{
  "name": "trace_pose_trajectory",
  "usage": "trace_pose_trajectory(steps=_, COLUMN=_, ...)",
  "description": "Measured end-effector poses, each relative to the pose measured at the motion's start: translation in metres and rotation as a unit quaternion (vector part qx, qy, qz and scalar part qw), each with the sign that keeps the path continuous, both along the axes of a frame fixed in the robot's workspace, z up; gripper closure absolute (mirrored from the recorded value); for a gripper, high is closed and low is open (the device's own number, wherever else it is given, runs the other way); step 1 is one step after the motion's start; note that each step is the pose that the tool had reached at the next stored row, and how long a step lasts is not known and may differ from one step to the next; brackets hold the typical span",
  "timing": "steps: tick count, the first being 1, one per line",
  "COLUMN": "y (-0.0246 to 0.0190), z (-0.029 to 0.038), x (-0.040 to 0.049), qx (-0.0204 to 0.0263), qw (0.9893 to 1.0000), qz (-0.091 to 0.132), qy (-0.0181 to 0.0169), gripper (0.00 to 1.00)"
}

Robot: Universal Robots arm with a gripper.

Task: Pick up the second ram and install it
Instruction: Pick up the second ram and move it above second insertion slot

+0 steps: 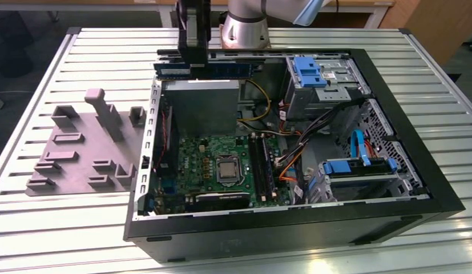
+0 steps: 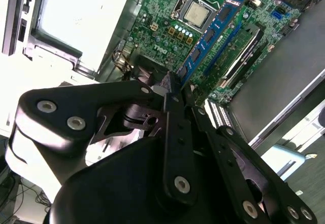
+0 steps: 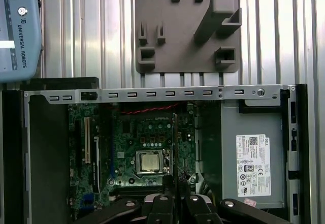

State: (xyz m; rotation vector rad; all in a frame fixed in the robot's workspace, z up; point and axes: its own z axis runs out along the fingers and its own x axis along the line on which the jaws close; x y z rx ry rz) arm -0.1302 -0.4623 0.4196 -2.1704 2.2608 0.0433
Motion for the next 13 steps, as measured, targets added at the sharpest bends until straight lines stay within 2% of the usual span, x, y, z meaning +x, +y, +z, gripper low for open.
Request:
trace_pose_trajectory(steps=4, y=0.0, z=0.0, x=0.0062, qx=0.0, qw=1.0, qz=0.0, qy=0.0, gripper=0.86)
trace_pose_trajectory(steps=5, y=0.0, z=0.0, x=0.0153, qx=0.0, qw=1.0, qz=0.0, qy=0.0, gripper=0.86)
trace_pose_trajectory(steps=10, y=0.0, z=0.0, x=0.0246, qx=0.0, qw=1.0, qz=0.0, qy=0.0, gripper=0.86)
trace_pose_trajectory(steps=13, y=0.0, z=0.0, x=0.0338, qx=0.0, qw=1.0, qz=0.0, qy=0.0, gripper=0.86)
